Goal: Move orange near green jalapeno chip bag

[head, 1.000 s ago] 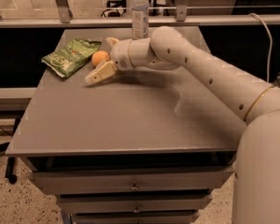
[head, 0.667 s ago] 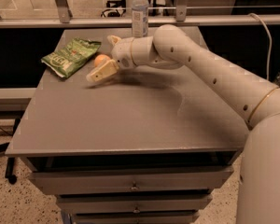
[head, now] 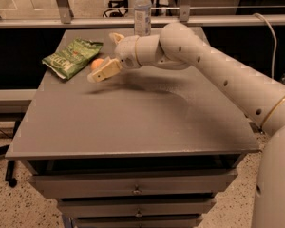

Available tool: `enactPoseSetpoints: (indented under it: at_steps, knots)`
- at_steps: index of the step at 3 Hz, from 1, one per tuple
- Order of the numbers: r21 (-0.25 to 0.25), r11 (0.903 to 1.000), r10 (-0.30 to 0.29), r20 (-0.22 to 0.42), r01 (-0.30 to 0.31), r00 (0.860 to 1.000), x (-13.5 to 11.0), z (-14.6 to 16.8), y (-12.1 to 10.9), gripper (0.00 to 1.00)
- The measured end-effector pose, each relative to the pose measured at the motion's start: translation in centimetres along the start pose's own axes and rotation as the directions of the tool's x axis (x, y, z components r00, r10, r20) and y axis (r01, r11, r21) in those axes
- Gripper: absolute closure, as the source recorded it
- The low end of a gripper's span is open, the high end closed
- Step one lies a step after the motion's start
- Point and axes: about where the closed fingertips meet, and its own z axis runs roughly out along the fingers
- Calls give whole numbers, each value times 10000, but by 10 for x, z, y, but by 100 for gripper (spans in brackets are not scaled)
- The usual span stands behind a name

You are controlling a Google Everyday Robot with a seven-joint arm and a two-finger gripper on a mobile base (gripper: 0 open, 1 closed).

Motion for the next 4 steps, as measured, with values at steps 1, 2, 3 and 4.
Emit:
enactPoseSetpoints:
  at_steps: [1,2,3,4]
  knots:
    - [59,9999,99,-11,-99,10000,5,-7,3,0]
    - [118,9997,222,-204,-219,9995,25,-18,13,0]
    - [135,9996,248,-219,-245,9995,33,-21,18,0]
    - [152,9996,249,-160,-246,9996,36,-21,21,16]
